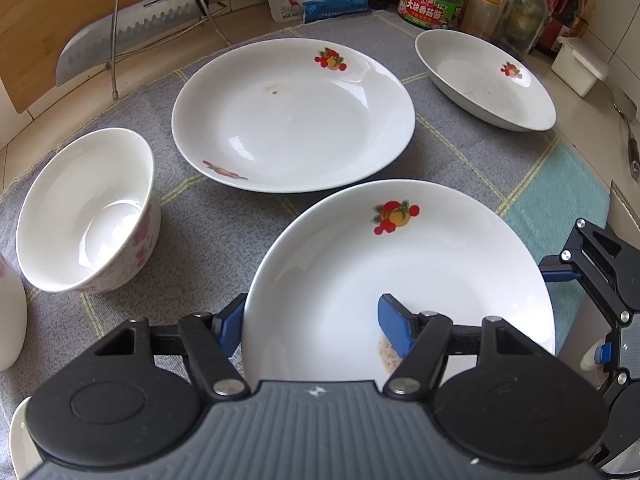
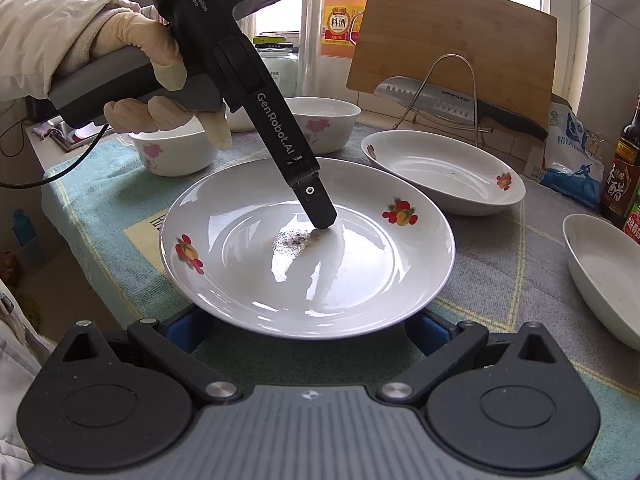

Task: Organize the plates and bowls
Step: 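Grasp the rim of the brown-stained plate with the left tool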

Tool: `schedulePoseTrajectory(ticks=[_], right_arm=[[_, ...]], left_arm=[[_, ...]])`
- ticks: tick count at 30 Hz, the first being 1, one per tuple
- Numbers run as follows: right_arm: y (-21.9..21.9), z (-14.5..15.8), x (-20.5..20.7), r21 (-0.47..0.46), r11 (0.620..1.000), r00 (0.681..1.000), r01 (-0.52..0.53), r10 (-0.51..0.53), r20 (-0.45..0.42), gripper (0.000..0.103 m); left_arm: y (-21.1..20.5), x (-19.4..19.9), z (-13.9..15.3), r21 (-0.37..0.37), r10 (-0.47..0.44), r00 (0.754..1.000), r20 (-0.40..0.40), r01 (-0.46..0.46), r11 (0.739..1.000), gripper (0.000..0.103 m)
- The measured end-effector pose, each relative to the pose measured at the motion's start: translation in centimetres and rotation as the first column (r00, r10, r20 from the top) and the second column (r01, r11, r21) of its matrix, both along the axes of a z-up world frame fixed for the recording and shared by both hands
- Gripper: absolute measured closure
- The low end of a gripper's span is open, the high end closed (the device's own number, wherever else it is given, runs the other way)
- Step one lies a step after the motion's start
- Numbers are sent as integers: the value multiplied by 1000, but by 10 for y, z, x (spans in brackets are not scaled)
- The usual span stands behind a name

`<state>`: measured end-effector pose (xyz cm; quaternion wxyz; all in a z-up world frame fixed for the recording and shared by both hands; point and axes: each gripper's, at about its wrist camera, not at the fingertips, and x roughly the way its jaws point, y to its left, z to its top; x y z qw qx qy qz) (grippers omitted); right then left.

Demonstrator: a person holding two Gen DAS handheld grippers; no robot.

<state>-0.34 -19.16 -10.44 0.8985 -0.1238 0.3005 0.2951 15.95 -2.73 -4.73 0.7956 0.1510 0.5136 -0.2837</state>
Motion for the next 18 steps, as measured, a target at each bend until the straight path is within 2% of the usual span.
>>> schedulePoseTrajectory(ticks=[18], right_arm=[[-3, 6, 3, -10, 1000, 1000, -3, 3, -24, 0]], left_arm=[[-1, 1, 0, -4, -20, 1000, -19, 20, 1000, 36]])
